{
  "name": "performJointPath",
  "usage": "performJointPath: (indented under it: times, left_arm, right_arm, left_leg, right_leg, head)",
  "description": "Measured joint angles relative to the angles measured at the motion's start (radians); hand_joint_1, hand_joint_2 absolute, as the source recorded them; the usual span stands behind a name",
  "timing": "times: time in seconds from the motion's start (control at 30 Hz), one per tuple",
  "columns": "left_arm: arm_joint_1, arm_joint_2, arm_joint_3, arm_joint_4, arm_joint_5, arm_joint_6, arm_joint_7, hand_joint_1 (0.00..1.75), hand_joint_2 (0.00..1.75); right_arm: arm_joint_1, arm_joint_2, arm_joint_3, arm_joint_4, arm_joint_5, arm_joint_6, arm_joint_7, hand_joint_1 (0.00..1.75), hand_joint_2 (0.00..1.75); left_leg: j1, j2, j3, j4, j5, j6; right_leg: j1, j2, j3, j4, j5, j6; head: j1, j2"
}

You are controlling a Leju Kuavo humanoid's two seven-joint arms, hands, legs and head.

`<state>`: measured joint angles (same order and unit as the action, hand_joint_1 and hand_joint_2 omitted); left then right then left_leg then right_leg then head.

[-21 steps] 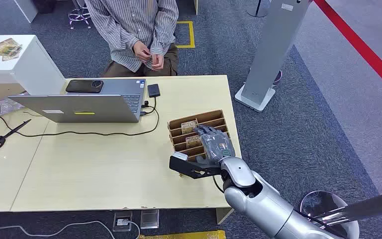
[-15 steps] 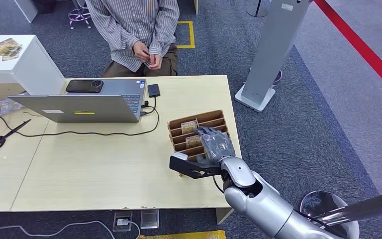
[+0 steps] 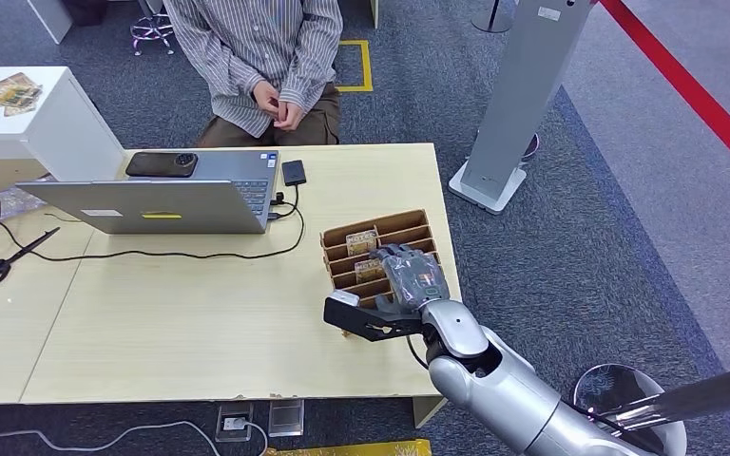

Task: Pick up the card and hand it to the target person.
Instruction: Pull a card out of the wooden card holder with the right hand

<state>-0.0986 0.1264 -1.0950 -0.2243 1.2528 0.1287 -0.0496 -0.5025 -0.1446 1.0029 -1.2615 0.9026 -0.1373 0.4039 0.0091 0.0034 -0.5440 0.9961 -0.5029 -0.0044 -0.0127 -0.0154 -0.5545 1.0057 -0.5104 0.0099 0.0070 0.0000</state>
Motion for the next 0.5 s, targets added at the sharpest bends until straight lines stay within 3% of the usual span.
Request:
performJointPath:
  times: [0.23,0.4,0.5]
  left_arm:
    - [0.0,0.0,-0.001,0.0,0.0,0.0,0.0,0.0,0.0]
    - [0.0,0.0,-0.002,0.0,0.0,0.0,0.0,0.0,0.0]
    - [0.0,0.0,-0.002,0.0,0.0,0.0,0.001,0.0,0.0]
  right_arm:
    - [-0.002,0.0,0.0,0.0,-0.007,0.0,-0.001,0.72,1.75]
    - [0.0,0.0,0.0,0.0,-0.009,0.001,-0.001,1.03,1.75]
    - [0.0,0.0,0.0,0.0,-0.009,0.001,0.0,0.96,1.75]
  left_leg:
    - [0.0,0.0,0.0,0.0,0.0,0.0]
    - [0.0,0.0,0.0,0.0,0.0,0.0]
    - [0.0,0.0,0.0,0.0,0.0,0.0]
  right_leg:
    - [0.0,0.0,0.0,0.0,0.0,0.0]
    - [0.0,0.0,0.0,0.0,0.0,0.0]
    - [0.0,0.0,0.0,0.0,0.0,0.0]
  head:
    - [0.0,0.0]
    - [0.0,0.0]
    - [0.0,0.0]
